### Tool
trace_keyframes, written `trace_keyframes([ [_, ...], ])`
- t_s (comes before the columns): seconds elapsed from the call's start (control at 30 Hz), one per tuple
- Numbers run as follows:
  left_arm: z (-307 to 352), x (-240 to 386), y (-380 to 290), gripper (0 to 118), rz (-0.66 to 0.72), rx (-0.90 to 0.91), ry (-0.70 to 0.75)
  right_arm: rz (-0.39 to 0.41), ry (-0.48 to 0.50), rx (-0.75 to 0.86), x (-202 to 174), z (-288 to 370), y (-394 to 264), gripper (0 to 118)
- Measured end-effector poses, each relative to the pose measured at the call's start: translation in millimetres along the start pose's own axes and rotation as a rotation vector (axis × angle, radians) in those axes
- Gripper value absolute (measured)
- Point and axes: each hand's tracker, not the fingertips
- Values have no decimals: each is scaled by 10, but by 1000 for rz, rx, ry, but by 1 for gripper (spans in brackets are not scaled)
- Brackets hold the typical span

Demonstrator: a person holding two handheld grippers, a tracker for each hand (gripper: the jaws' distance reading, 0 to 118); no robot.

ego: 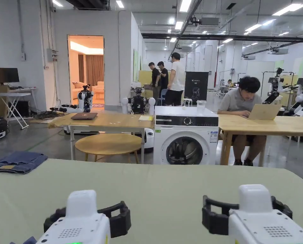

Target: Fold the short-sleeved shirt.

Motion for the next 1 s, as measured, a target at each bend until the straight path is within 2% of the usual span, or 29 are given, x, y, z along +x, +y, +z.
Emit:
trace_keyframes([
  [0.07,50,93,43,118,-73,46,11,-49,-56,35,51,42,-1,118],
  [0.23,109,48,58,118,-48,58,-24,35,-107,76,46,117,-34,118],
  [0.4,128,39,80,118,-32,62,-41,85,-103,55,-17,121,-78,118],
  [1.0,122,-38,103,118,10,34,-69,124,-94,60,-101,130,-48,118],
])
